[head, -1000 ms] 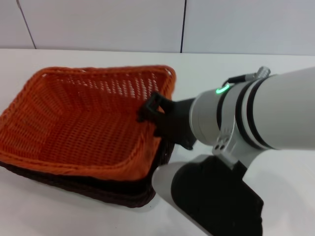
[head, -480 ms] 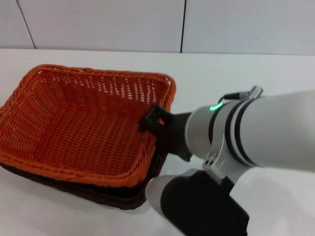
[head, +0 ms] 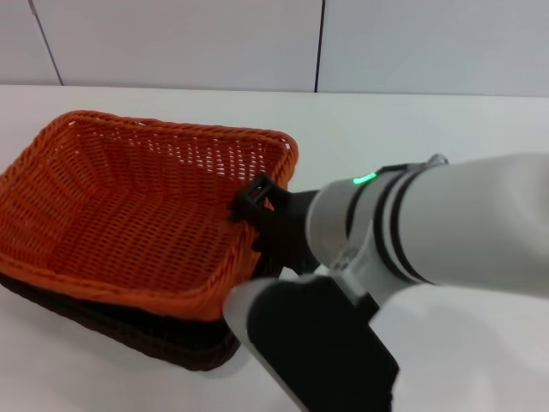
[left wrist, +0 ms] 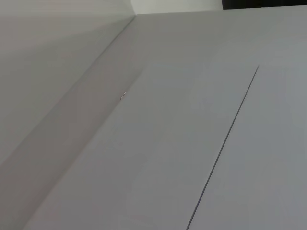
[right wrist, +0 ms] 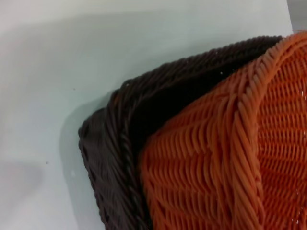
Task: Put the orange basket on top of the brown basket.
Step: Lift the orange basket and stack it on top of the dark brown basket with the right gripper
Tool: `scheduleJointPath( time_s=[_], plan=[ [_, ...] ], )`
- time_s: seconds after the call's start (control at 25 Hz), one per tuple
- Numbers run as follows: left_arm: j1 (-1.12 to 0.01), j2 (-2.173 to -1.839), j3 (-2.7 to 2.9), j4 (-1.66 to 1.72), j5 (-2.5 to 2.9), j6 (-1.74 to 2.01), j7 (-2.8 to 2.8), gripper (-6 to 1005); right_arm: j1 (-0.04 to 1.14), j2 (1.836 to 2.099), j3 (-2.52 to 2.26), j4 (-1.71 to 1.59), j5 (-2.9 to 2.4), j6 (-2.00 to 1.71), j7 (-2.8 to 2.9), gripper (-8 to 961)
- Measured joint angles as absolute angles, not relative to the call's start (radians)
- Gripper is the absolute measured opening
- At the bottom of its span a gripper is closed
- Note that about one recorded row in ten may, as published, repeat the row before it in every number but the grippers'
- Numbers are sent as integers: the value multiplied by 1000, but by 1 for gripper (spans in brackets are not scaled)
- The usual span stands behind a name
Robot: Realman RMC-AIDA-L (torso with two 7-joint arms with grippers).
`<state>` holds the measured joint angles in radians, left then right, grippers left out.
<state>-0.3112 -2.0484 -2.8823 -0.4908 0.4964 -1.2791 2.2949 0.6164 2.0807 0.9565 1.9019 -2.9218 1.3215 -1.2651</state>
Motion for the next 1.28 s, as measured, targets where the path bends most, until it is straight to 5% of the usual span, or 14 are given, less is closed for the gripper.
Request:
scheduleJointPath(
  time_s=[1.28],
  plan=[
    [-293, -2052, -2882, -478, 497, -1343, 2285, 660, 484, 2075, 860, 1781, -2926, 1025, -1347, 368]
  ],
)
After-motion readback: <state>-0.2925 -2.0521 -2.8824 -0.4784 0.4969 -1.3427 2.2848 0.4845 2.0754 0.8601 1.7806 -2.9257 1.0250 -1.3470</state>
